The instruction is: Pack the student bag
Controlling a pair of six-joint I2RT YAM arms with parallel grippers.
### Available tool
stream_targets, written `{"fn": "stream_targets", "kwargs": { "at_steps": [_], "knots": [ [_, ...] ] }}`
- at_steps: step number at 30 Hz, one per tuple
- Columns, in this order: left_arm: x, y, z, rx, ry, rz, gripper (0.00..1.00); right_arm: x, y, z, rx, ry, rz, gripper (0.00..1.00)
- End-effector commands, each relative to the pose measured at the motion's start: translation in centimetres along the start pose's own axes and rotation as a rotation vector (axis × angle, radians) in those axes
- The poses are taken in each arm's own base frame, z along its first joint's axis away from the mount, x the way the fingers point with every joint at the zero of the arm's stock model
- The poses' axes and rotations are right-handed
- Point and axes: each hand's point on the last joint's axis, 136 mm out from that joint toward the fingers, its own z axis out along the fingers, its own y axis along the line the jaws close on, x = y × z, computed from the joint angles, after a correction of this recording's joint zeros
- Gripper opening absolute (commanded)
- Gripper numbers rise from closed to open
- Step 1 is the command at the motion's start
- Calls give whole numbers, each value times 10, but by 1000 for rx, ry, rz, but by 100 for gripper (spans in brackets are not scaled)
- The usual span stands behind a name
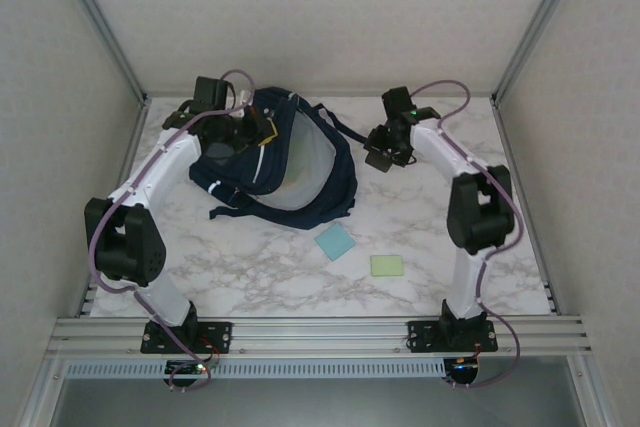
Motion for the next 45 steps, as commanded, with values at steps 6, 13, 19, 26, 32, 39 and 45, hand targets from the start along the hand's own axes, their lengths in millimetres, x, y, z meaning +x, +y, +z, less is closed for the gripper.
{"fn": "stream_targets", "kwargs": {
  "at_steps": [6,13,19,26,32,39,45],
  "knots": [
    [-22,-42,-15,119,-48,16,0,64,78,-68,-422,15,-268,43],
    [-19,-45,-16,132,-32,7,0,110,120,-52,-478,31,-423,43],
    [-13,-42,-17,135,-23,-10,0,125,161,-12,-484,60,-477,43],
    [-6,-40,-16,140,-11,-33,0,110,204,34,-465,43,-431,45],
    [-2,-37,-16,136,-7,-42,0,102,234,38,-528,60,-377,84],
    [-3,-38,-14,144,-9,-54,0,114,208,16,-518,52,-364,91],
    [-5,-50,-14,166,-12,-38,0,131,186,31,-496,88,-312,57]
  ]
}}
